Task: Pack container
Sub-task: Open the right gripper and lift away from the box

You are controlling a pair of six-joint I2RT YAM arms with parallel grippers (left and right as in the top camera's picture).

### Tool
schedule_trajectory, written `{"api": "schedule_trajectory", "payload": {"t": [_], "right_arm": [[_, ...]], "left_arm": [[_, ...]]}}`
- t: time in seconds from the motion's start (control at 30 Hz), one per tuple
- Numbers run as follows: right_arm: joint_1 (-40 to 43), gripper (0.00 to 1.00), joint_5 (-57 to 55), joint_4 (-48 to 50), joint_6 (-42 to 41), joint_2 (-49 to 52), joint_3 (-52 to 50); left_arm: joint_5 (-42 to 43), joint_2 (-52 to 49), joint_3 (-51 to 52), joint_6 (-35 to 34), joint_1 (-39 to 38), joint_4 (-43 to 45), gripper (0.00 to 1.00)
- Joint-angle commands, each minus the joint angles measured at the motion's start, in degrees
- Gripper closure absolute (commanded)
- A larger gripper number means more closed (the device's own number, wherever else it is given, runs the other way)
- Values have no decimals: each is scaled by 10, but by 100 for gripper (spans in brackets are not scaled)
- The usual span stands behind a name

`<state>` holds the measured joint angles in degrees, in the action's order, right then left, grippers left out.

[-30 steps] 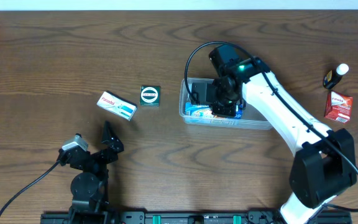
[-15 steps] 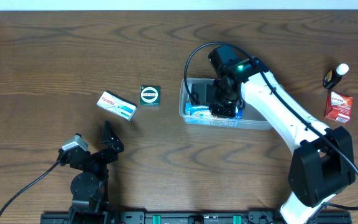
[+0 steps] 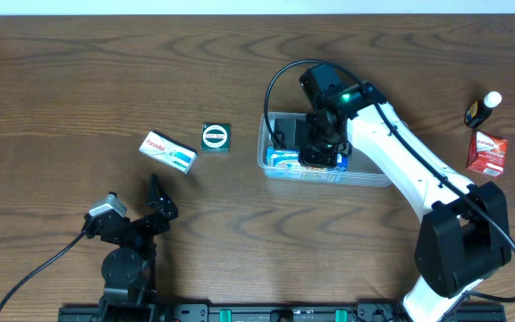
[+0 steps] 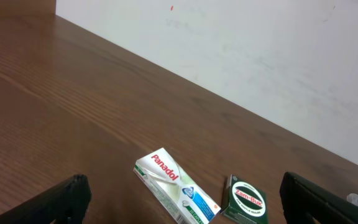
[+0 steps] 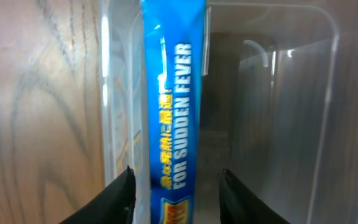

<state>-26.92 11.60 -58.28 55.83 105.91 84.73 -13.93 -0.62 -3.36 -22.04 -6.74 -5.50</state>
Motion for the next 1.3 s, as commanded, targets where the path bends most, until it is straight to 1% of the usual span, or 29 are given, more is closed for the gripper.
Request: {"api": "schedule_trajectory", "payload": {"t": [0.0,0.3,0.43,0.6,0.77,0.9,0.97,1.03,1.13,1.27], "right_arm": [[-4,54,2,9,-13,5,-2],[-4,51,-22,14,-27,5,-2],[-4,52,-27,34,-30,5,-2],[-4,53,-43,85,-73,5,-2],[-4,53,-58,116,-102,5,-2],[-4,55,-59,134,-128,5,-2],[-2,58,-62,138,-139,4,-2],[5,59,-62,151,-174,3,-2],[23,60,-63,169,-254,-10,2],[58,57,-71,169,-366,-60,14]], "left_arm": [[-7,3,16,8,4,-6,2],[-7,3,16,8,4,-6,2],[-7,3,16,8,4,-6,2],[-7,3,16,8,4,-6,2],[-7,3,16,8,4,-6,2],[-7,3,16,8,4,-6,2],[-7,3,16,8,4,-6,2],[-7,3,16,8,4,-6,2],[-7,3,16,8,4,-6,2],[-7,3,16,8,4,-6,2]]}}
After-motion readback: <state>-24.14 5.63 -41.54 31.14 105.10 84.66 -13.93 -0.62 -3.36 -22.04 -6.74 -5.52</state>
